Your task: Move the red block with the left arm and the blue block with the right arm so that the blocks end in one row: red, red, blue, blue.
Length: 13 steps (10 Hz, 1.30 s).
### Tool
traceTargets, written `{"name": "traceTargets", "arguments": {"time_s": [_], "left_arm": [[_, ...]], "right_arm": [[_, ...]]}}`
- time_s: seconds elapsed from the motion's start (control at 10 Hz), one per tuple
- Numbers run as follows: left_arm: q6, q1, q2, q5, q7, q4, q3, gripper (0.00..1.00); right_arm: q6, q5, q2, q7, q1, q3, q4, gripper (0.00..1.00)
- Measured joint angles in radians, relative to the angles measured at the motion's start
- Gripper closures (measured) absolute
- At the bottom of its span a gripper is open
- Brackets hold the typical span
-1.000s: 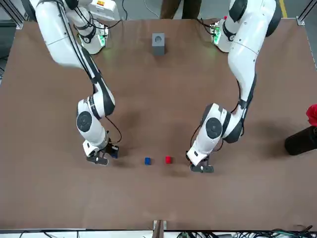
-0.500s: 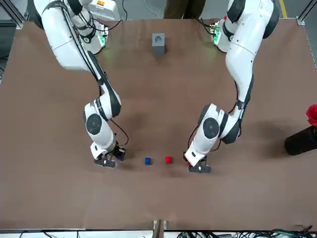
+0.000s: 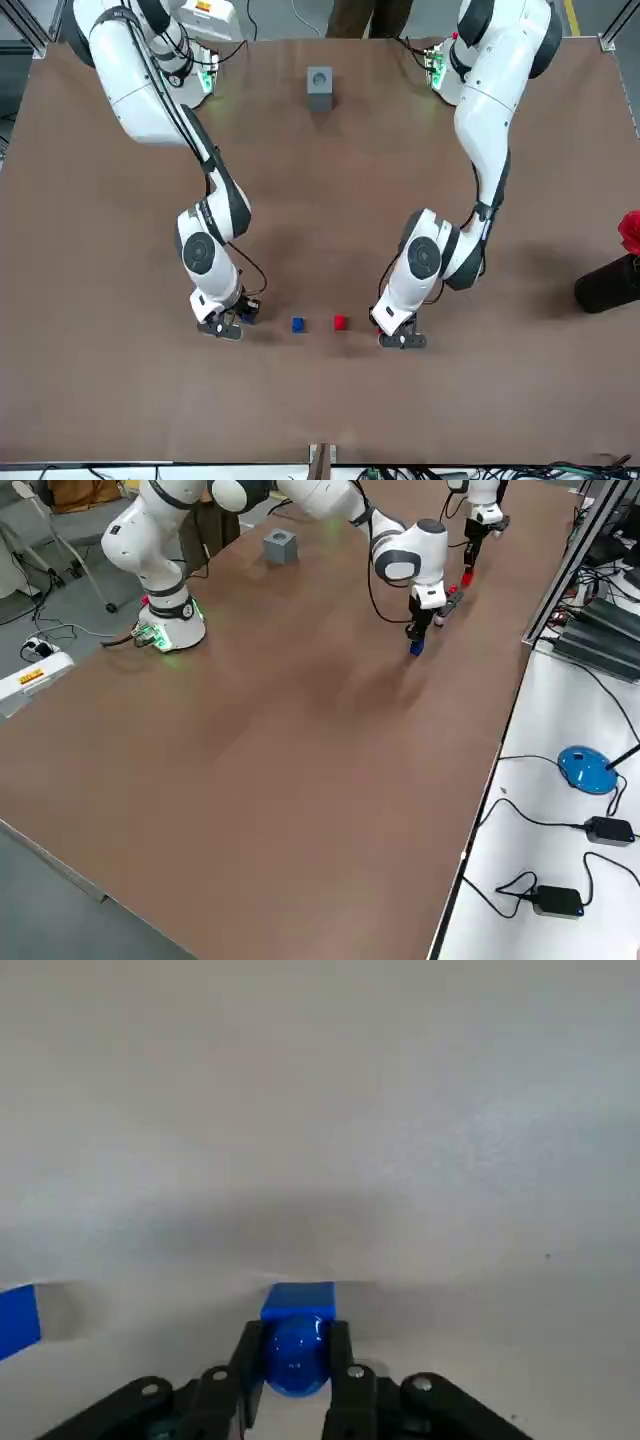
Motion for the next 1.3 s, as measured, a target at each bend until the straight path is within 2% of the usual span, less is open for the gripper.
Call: {"name": "traceTargets", "arguments": {"time_s": [0.9, 1.1, 1.3], "left_arm": [[-0.001, -0.002, -0.001, 0.0, -0.01, -0.002, 0.0, 0.7], [-0.003, -0.007, -0.007, 0.0, -0.011, -0.012, 0.0, 0.7], [-0.024, -0.015, -0.023, 0.0, -0.013, -0.03, -0.002, 0.7]], "right_arm": [[-0.036, -0.004, 0.049, 0.001, 0.01, 0.006, 0.087, 0.7], [-0.035, -0.004, 0.054, 0.002, 0.011, 0.008, 0.093, 0.67], [-0.031, -0.004, 0.07, 0.002, 0.012, 0.009, 0.1, 0.6]]}}
